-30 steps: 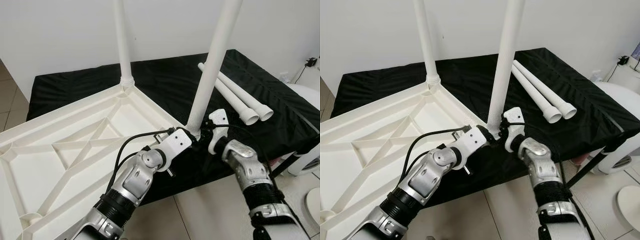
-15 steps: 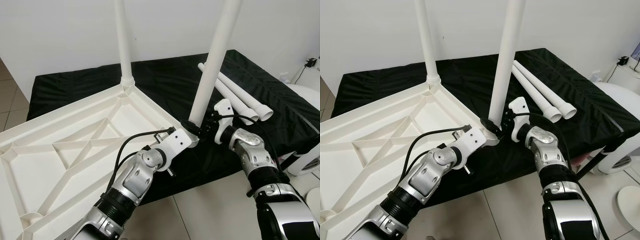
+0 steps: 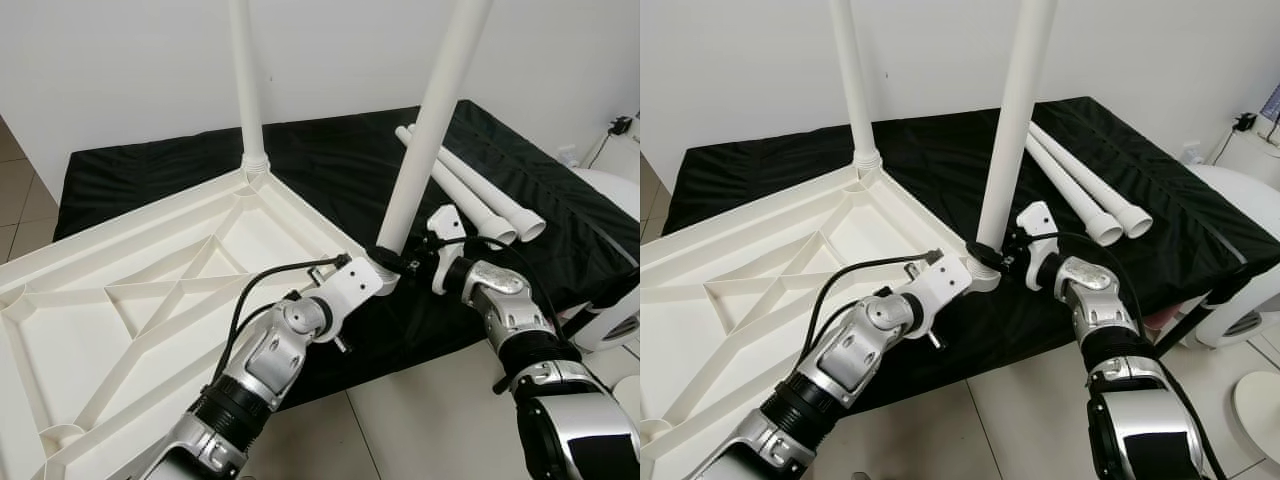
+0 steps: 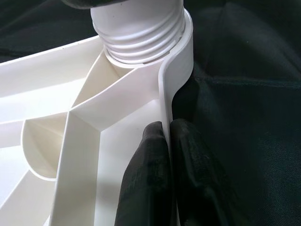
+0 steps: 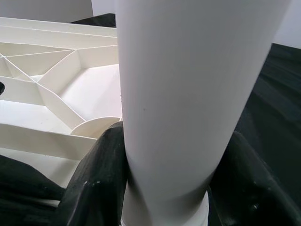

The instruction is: Building children table

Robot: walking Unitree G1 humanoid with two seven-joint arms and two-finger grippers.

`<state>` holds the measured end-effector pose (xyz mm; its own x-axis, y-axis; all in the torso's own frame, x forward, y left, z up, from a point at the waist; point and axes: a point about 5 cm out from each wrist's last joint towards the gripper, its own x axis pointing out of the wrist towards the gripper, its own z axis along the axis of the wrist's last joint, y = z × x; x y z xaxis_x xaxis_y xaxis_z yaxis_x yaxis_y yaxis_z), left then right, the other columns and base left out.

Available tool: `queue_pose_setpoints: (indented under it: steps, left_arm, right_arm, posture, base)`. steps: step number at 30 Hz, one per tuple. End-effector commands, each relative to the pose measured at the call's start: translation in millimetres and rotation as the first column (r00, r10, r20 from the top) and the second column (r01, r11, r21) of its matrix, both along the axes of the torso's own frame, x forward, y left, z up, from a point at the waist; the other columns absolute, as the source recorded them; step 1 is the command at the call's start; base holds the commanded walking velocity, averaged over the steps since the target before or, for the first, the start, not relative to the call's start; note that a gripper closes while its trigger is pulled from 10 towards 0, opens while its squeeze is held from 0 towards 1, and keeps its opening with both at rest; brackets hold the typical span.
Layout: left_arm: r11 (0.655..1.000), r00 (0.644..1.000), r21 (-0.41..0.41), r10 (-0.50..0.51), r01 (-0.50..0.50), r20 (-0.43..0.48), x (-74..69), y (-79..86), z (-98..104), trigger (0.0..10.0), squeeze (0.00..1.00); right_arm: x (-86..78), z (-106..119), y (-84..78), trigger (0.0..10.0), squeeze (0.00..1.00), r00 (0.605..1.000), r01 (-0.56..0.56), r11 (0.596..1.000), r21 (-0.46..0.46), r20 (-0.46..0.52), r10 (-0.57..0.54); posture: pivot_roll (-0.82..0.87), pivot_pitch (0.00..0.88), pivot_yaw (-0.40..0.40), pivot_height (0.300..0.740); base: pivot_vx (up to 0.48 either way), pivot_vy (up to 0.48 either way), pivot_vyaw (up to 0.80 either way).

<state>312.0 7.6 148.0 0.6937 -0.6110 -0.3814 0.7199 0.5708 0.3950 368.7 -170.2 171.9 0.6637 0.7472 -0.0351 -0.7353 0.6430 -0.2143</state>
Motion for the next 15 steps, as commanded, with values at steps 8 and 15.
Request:
queue_pose_setpoints:
  steps: [8, 15]
  left_arm:
    - [1.000, 0.998, 0.001, 0.003, -0.003, 0.064, 0.8, 0.5, 9.3, 10.0, 0.00]
    - [1.000, 0.998, 0.000, -0.001, 0.001, 0.060, -0.8, -1.1, 8.1, 10.0, 0.00]
  right_arm:
    - [-3.2, -7.5, -0.1, 10.0, 0.00, 0.999, 0.049, 0.998, 0.033, -0.011, -0.049]
    - [-6.8, -13.0, 6.0, 10.0, 0.00, 0.987, 0.163, 0.983, 0.086, -0.002, -0.164]
  posture:
    - [-0.09, 0.045, 0.004, 0.740]
    - [-0.10, 0.046, 0.001, 0.740]
  base:
    - [0.000, 0.000, 0.00]
    - [0.000, 0.000, 0.00]
